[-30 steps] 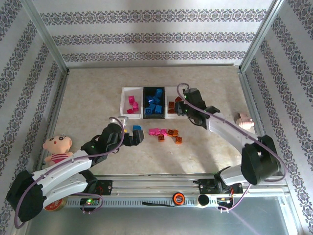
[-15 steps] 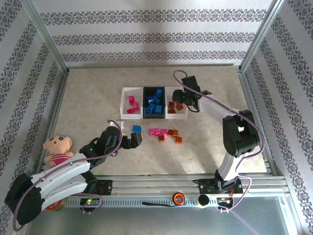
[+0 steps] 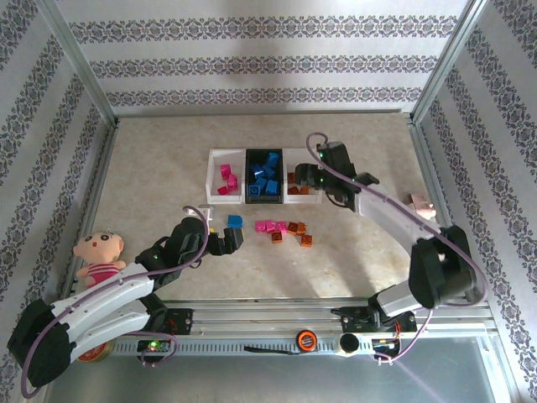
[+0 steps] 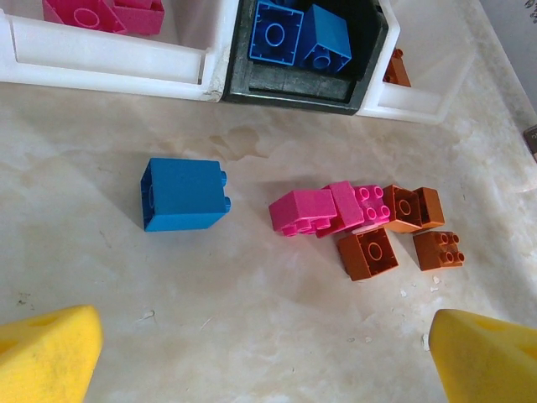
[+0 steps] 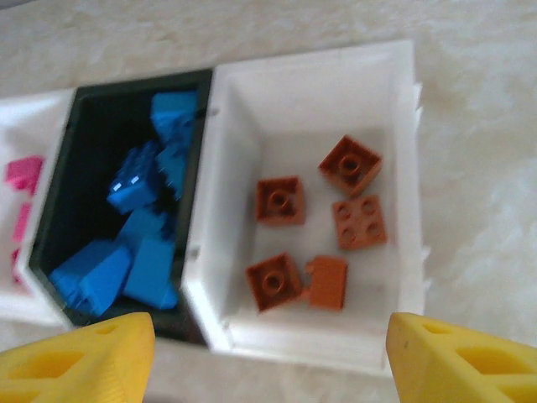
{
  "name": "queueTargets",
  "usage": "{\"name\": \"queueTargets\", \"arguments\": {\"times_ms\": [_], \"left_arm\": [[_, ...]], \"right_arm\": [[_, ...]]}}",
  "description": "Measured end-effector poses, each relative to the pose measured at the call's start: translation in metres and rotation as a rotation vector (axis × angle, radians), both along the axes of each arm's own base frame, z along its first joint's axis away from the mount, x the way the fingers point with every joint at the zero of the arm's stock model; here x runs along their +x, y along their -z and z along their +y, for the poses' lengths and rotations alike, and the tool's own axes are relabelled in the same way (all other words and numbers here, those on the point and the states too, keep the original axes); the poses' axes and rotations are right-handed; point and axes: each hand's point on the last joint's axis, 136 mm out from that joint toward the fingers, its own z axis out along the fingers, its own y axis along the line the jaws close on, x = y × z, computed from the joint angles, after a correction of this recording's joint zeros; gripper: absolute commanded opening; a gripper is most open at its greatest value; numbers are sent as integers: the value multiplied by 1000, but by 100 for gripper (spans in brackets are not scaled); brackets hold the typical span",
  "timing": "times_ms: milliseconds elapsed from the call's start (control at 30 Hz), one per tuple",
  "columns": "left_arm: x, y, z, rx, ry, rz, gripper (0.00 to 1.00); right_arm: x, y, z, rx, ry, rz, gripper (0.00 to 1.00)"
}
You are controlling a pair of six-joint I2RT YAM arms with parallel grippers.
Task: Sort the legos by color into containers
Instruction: Place the lego in the container, then pick up the lego from the bottom-center of the table.
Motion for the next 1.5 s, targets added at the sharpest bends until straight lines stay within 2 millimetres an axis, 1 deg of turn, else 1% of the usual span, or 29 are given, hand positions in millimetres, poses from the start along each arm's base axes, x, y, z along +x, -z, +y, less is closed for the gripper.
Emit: {"name": "queueTargets", "arguments": {"times_ms": [100, 267, 367, 500, 667, 800, 867, 1133, 1233, 1333, 1433, 1500], "left_arm": [[1, 0, 1, 4, -7, -3, 100], [2, 0, 3, 9, -17, -7, 100], [2, 0, 4, 11, -21, -9, 100], [3, 0, 5, 15, -29, -12, 100], [4, 0, 6, 19, -34, -13, 100], [4, 2, 6, 23, -34, -7, 100], [4, 2, 6, 21, -36, -5, 100], [3, 7, 7, 19, -42, 6, 100], [2, 8, 7, 21, -43, 9, 100], [2, 8, 7, 21, -43, 10, 100], [2, 8, 7, 22, -43, 9, 100], [2, 8, 8, 22, -43, 9, 100]], "right_arm": [[-36, 15, 7, 0, -45, 26, 74], [-93, 57, 13, -53, -115, 114, 73], [-118, 76, 15, -76, -144, 159, 72], [-139, 97, 14, -122, -167, 207, 72], [-145, 118, 15, -172, -171, 259, 71], [-146, 138, 11, -219, -156, 303, 65], [-145, 145, 9, -239, -145, 314, 61], [-139, 146, 2, -279, -111, 303, 38], [-139, 146, 3, -281, -118, 300, 32], [-138, 139, 7, -258, -138, 282, 28], [-138, 120, 12, -209, -160, 234, 26], [-137, 98, 16, -165, -178, 180, 26]]}}
